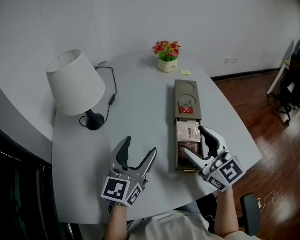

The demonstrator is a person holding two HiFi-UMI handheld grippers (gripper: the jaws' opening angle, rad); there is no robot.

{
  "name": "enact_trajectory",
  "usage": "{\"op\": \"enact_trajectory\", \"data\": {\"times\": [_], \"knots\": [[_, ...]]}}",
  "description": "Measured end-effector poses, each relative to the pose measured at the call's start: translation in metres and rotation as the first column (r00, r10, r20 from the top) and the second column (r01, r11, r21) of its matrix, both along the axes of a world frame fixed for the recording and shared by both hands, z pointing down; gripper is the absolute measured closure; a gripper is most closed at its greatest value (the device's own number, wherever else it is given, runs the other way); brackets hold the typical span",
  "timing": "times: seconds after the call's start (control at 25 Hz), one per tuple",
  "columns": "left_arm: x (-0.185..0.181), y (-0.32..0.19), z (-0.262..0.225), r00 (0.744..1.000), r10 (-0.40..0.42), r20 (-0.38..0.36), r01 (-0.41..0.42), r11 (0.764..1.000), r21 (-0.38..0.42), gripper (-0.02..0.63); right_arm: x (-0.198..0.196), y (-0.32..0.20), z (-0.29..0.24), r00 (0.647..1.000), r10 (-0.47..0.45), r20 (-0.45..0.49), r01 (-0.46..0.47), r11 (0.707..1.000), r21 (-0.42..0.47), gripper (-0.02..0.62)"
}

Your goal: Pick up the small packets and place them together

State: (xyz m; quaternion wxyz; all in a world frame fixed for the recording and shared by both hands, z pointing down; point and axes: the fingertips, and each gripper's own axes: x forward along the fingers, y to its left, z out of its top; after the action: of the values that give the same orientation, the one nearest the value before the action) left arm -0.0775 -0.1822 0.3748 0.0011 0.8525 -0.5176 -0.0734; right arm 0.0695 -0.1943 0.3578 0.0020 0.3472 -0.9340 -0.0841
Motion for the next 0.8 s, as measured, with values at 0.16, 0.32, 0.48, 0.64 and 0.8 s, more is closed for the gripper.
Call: {"op": "enact_trajectory", "data": {"times": [0.16, 0.32, 0.48, 0.64, 0.8], "knots": [[0.007, 0.0, 0.006, 0.999, 0.017, 0.048, -0.017, 1.0, -0.008, 0.242, -0.002, 0.009, -0.008, 1.0, -0.017, 0.016, 0.017, 0.999, 0.036, 0.261], [0.009, 0.001, 0.006, 0.998, 0.01, 0.056, -0.01, 1.0, -0.003, 0.244, -0.005, 0.009, -0.006, 1.0, -0.008, -0.014, 0.009, 0.999, 0.051, 0.261], [-0.002, 0.001, 0.001, 0.997, -0.039, 0.066, 0.038, 0.999, 0.014, 0.267, -0.004, 0.009, -0.009, 1.0, 0.003, 0.008, -0.003, 0.998, 0.06, 0.261], [-0.006, 0.001, 0.002, 0.996, -0.046, 0.071, 0.045, 0.999, 0.022, 0.267, -0.004, 0.007, -0.004, 1.0, 0.01, -0.014, -0.009, 0.998, 0.056, 0.261], [-0.003, 0.002, 0.001, 0.997, -0.027, 0.073, 0.025, 0.999, 0.028, 0.265, -0.007, 0.007, 0.004, 0.999, 0.006, -0.047, -0.004, 0.999, 0.048, 0.261]]}}
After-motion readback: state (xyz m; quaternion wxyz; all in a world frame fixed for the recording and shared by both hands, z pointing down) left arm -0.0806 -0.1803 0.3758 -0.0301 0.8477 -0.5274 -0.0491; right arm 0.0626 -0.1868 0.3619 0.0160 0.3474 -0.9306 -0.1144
